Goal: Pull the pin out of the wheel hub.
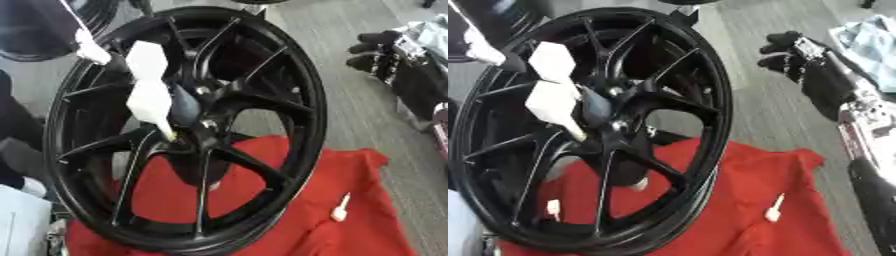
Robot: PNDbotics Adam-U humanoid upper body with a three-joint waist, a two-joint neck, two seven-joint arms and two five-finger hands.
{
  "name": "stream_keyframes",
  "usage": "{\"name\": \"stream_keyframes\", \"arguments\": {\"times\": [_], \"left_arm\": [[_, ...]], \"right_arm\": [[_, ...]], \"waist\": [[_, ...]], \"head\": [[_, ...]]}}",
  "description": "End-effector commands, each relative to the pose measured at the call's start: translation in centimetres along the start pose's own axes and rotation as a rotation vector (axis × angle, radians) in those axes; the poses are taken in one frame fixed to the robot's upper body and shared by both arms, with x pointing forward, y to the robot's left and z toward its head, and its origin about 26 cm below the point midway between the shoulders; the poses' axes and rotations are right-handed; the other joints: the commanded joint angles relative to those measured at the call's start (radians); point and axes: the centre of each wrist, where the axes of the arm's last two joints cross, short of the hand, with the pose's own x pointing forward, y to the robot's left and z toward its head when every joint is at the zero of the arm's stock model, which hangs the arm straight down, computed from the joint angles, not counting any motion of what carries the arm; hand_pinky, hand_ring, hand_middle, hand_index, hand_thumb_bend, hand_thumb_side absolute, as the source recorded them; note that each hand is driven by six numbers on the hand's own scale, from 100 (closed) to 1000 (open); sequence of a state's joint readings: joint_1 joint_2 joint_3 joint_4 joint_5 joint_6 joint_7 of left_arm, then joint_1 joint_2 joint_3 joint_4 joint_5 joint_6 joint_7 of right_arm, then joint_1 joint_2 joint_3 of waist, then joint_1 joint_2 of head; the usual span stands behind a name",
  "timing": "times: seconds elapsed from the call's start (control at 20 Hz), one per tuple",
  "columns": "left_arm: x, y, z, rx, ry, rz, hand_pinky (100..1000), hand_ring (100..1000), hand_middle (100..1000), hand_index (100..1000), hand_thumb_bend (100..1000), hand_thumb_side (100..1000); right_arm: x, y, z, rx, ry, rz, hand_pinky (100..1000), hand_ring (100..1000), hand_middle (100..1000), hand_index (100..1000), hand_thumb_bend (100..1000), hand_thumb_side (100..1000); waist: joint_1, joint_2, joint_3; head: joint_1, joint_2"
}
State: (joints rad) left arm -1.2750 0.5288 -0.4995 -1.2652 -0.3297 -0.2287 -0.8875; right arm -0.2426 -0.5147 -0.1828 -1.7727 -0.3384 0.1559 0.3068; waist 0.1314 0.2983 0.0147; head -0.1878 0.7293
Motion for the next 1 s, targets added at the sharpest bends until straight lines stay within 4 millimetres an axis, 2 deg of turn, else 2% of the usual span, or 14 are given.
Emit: {"name": "stream_keyframes", "arguments": {"times": [0.05,0.35,0.75,1.0], "left_arm": [[0.0,0.9,0.4,-0.014,0.0,-0.045,844,818,767,798,541,298],[-0.2,0.5,-0.3,-0.036,0.0,-0.054,843,817,763,793,540,295],[-0.4,-0.1,-0.9,-0.061,-0.015,-0.065,844,817,761,787,511,183],[-0.7,-0.7,-1.4,-0.082,-0.016,-0.068,841,813,752,781,496,195]], "right_arm": [[0.8,-0.3,-0.2,0.009,-0.013,0.029,933,767,742,832,100,757],[0.8,-0.3,-0.2,0.011,-0.013,0.028,933,767,743,832,100,758],[0.8,-0.3,-0.2,0.011,-0.013,0.028,934,768,743,833,100,759],[0.8,-0.3,-0.3,0.01,-0.014,0.029,934,768,743,833,100,759]], "waist": [[-0.011,-0.023,0.0],[-0.012,-0.023,0.0],[-0.011,-0.022,-0.003],[-0.011,-0.02,-0.004]], "head": [[-0.002,0.0],[-0.005,-0.007],[-0.004,-0.01],[-0.002,-0.01]]}}
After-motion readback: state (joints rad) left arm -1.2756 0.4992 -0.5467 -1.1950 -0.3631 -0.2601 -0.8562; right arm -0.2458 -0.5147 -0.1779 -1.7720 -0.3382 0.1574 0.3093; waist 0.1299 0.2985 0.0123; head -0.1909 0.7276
